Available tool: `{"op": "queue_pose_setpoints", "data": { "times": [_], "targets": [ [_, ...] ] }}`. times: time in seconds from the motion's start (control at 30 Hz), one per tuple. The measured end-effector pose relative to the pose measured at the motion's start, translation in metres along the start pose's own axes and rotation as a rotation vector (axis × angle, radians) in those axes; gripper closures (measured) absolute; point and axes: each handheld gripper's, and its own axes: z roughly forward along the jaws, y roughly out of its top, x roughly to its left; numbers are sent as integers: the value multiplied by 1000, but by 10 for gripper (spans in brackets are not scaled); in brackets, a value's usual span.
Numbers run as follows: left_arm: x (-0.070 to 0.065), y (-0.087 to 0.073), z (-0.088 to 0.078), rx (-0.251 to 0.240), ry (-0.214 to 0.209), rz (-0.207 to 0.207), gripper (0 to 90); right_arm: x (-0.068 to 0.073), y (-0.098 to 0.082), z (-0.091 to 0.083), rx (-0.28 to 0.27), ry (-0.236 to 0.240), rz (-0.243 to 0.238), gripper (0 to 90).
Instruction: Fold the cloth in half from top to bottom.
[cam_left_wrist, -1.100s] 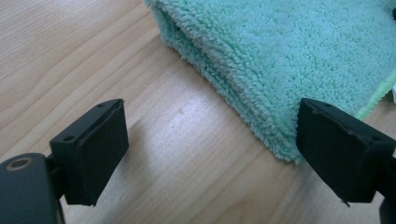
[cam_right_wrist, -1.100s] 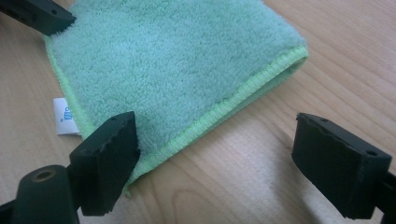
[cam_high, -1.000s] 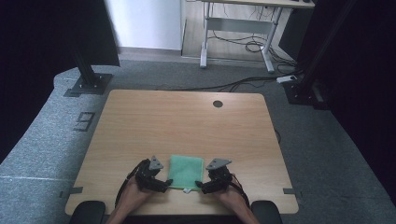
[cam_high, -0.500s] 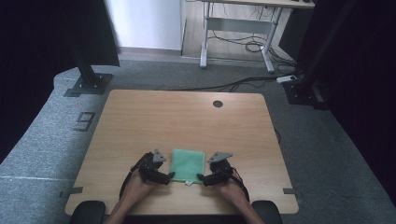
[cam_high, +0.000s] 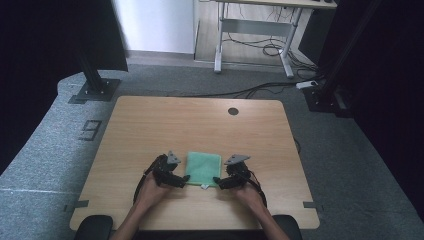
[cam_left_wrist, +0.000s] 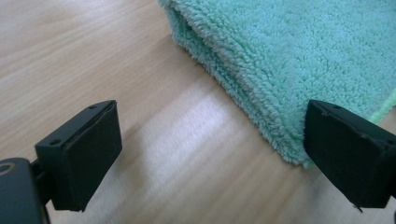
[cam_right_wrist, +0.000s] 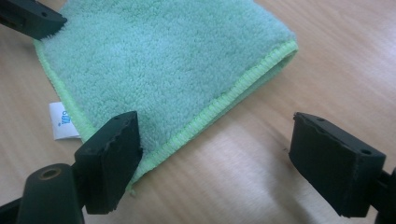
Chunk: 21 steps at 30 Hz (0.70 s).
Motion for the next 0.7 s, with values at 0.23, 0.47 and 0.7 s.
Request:
{"op": "queue_pose_setpoints", "data": {
  "times": [0.23, 0.47, 0.7],
  "targets": [
    [5, 8, 8, -9, 19, -6, 51, -13, 6, 5, -3, -22, 2, 168],
    [14, 15, 15, -14, 30, -26, 45, -24, 12, 12, -9, -28, 21, 175],
    [19, 19, 18, -8, 28, -37, 41, -30, 16, 17, -9, -26, 40, 181]
  ]
}}
